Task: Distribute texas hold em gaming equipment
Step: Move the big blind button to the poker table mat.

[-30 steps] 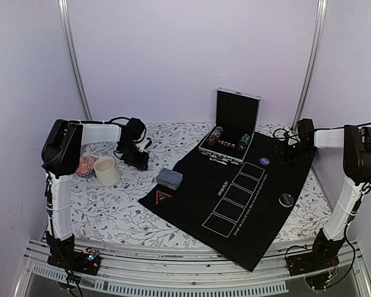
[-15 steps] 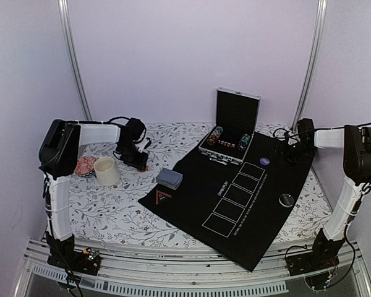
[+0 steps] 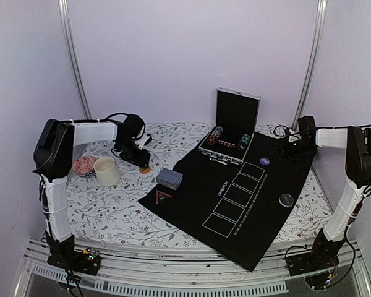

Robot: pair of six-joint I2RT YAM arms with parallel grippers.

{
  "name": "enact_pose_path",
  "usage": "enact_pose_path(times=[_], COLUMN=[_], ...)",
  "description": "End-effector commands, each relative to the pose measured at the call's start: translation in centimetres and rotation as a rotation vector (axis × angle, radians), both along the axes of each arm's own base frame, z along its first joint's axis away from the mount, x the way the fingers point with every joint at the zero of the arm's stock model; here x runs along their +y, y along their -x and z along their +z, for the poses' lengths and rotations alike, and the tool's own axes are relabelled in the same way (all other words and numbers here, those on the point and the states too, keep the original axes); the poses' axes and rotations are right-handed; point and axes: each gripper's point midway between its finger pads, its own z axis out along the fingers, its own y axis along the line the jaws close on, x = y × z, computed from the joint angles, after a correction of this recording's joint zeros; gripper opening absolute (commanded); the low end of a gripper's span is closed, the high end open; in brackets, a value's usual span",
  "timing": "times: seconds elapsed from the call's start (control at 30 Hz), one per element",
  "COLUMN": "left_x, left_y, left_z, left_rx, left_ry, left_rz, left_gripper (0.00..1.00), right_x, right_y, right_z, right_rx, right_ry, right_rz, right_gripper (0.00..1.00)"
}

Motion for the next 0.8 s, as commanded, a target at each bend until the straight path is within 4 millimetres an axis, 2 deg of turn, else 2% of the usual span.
enact_pose_path(times=[0.0,0.1,0.23,0.4,0.77], left_x=[-1.1,-1.2,-0.9,-0.7,-0.8], left_y=[0.7,0.6,0.7,1.6,3.2], left_z=[-1.5,-2.7,-4.4,-6.3,-6.6], left_rx=[0.049,0.062,0.091,0.138,0.161], left_ry=[0.014,-0.012,-0.047,-0.059,-0.068], left_rz=[-0.035,-0.033,-0.033,-0.026,-0.045], left_gripper=[0.73,0.83,0.83,0.72,0.56], right_x=[0.7,0.7,0.7,0.8,0.9], right_y=[0.5,0.7,0.9,1.1,1.1], right_z=[1.2,1.1,0.9,0.8,0.9], right_rx=[-0.015,-0.011,-0.005,-0.004,-0.003], right_ry=[-0.005,-0.002,0.001,0.004,0.003], right_rz=[0.021,0.022,0.025,0.026,0.028], right_gripper=[0.67,0.67,0.67,0.66,0.66])
